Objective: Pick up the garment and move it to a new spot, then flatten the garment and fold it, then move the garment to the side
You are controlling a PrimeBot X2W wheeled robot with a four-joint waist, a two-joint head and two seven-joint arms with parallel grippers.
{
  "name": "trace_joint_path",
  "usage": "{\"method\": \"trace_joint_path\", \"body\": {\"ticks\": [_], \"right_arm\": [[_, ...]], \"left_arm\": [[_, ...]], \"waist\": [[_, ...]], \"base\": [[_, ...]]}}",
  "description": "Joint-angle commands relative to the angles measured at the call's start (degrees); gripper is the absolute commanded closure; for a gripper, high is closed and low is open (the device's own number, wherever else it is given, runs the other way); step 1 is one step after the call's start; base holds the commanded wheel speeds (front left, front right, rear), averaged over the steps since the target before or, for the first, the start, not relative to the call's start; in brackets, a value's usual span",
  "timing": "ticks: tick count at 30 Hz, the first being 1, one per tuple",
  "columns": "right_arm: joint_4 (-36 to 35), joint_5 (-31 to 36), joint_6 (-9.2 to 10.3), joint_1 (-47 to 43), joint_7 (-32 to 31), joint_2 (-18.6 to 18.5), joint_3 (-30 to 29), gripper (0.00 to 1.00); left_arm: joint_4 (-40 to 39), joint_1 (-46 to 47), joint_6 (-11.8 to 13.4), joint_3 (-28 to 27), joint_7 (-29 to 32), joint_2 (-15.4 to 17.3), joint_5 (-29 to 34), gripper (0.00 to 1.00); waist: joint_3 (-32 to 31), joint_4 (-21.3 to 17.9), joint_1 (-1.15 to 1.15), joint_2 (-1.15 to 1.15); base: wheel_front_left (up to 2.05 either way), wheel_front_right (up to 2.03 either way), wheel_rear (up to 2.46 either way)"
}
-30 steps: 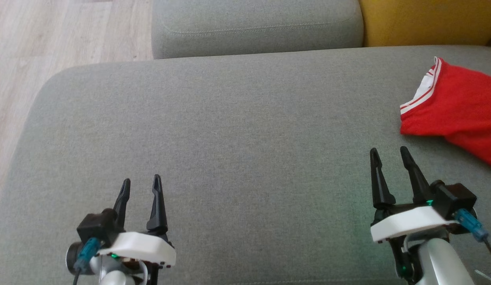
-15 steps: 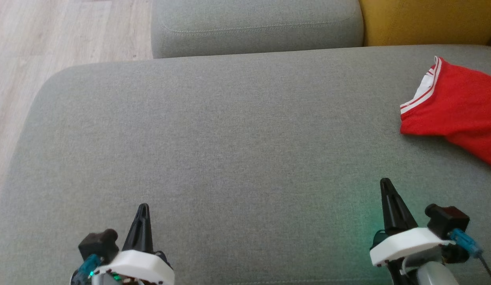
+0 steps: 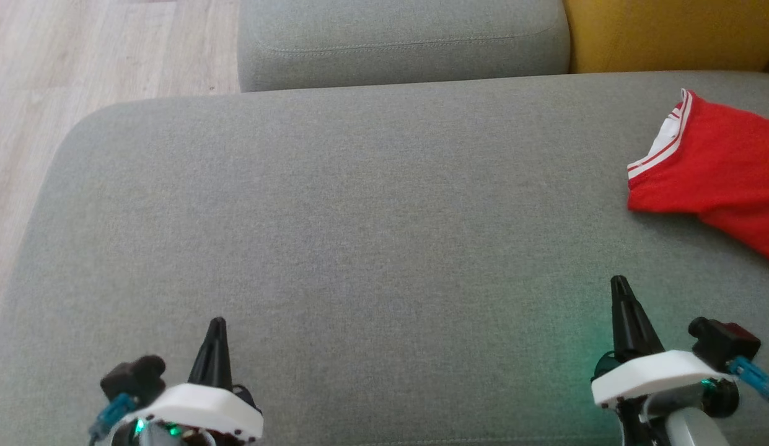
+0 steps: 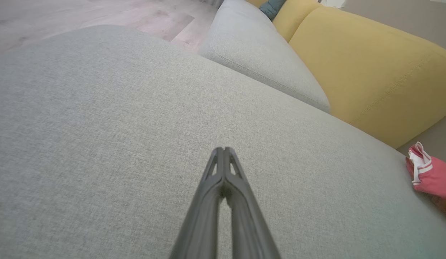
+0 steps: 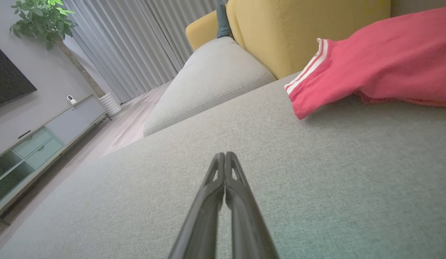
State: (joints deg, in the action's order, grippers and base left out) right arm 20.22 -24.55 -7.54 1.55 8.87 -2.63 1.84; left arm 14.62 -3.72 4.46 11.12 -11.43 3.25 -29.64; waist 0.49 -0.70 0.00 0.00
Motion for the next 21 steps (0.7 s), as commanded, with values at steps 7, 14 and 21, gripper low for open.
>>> {"method": "trace_joint_path", "body": {"ticks": [7, 14, 21], "right_arm": [[-2.5, -5.9, 0.01, 2.7, -1.3, -0.3, -0.6, 1.0], [-2.7, -10.4, 0.02, 2.8, -2.3, -0.3, -1.2, 1.0], [-3.0, -14.3, 0.02, 3.0, -3.2, -0.4, -1.6, 1.0]], "left_arm": [[-1.5, 3.5, -1.2, -2.0, 1.2, 0.6, -5.5, 1.0], [-1.5, 3.9, -2.0, -2.9, 2.3, 0.7, -9.9, 1.0], [-1.4, 4.3, -2.6, -3.7, 3.2, 0.8, -13.6, 1.0]], "waist": [[0.0, 0.1, 0.0, 0.0], [0.0, 0.1, 0.0, 0.0], [-0.1, 0.1, 0.0, 0.0]], "base": [[0.0, 0.0, 0.0], [0.0, 0.0, 0.0], [0.0, 0.0, 0.0]]}}
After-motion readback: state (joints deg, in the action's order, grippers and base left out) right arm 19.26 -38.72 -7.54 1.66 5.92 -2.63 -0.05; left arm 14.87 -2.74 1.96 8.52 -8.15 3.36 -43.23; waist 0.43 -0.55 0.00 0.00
